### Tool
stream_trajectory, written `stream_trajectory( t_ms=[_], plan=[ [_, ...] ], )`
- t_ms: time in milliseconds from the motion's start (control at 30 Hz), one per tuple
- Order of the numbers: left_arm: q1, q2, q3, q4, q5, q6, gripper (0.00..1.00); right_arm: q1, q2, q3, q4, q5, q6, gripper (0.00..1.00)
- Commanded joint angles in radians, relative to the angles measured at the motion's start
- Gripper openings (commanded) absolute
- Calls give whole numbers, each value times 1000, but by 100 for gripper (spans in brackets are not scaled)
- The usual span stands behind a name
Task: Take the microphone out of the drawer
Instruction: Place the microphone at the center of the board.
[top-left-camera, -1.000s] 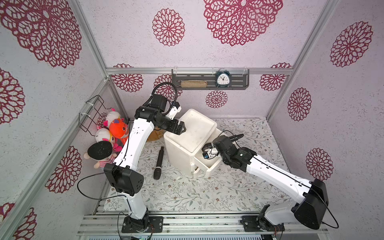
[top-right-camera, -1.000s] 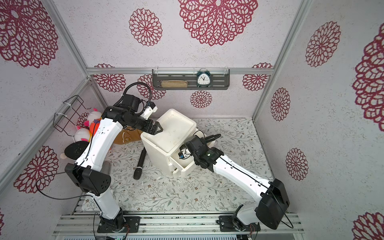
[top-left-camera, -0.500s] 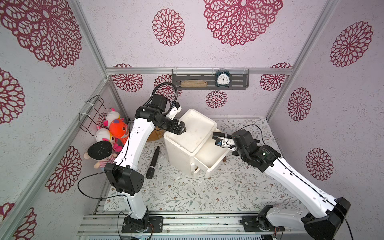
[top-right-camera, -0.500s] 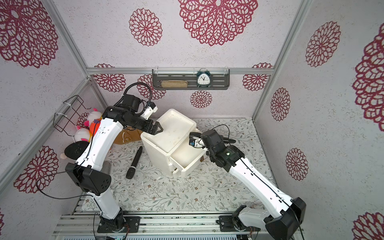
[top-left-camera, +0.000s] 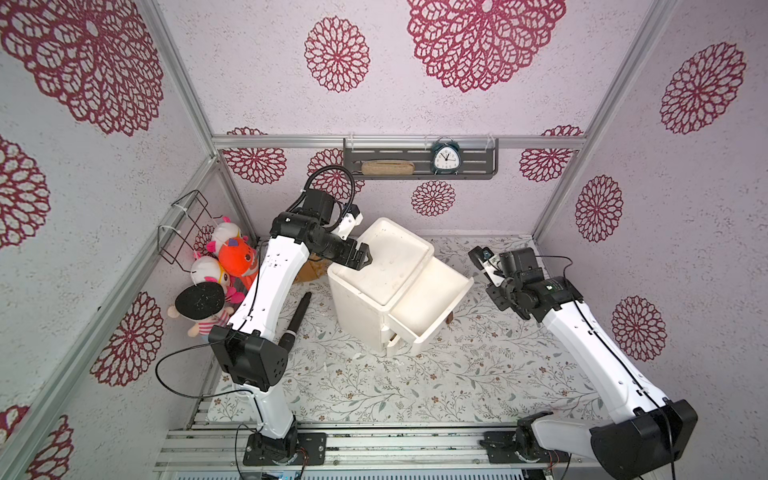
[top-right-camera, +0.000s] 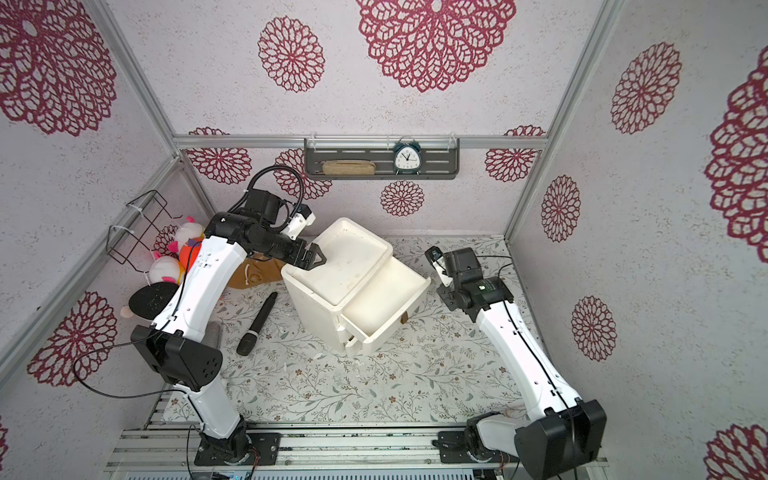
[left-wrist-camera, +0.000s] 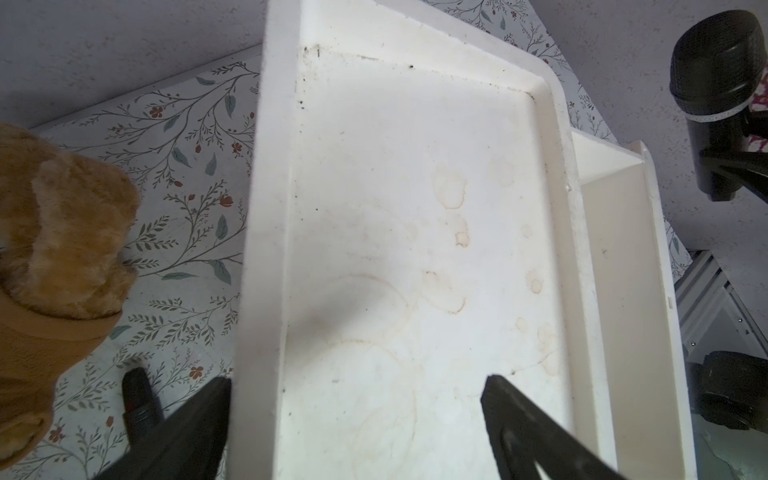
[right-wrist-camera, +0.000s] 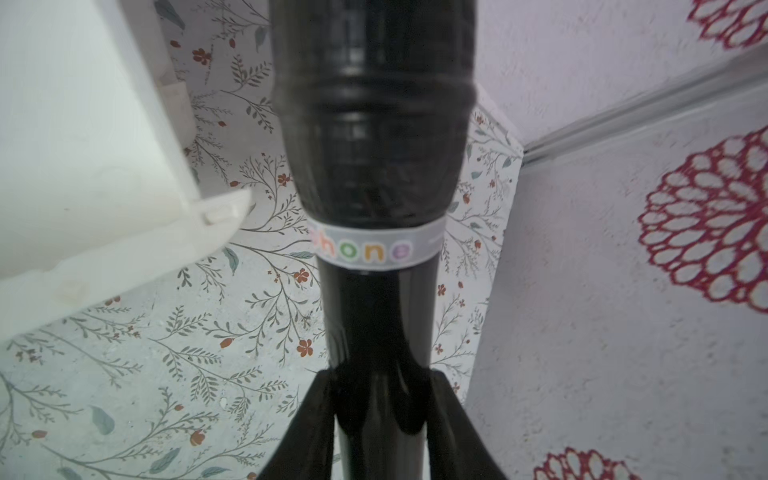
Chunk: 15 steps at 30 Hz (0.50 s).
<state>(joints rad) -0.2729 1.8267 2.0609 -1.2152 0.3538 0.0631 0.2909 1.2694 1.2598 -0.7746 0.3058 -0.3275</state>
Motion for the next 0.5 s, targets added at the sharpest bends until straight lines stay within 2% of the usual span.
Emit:
stream_trajectory(
  t_ms=[0,133,267,467],
  plan=[
    [2,-4,-16,14,9,21,97,-74,34,-30,-13,-124,207,0],
    [2,-5,-24,20,10,23,97,-159,84,-118,48,-265,293,0],
    [2,-7,-27,20,15,21,97,-183,115,-208,135,-277,349,0],
    [2,-6,-31,25,16,21,97,-205,176,-255,144,-264,374,0]
  ],
)
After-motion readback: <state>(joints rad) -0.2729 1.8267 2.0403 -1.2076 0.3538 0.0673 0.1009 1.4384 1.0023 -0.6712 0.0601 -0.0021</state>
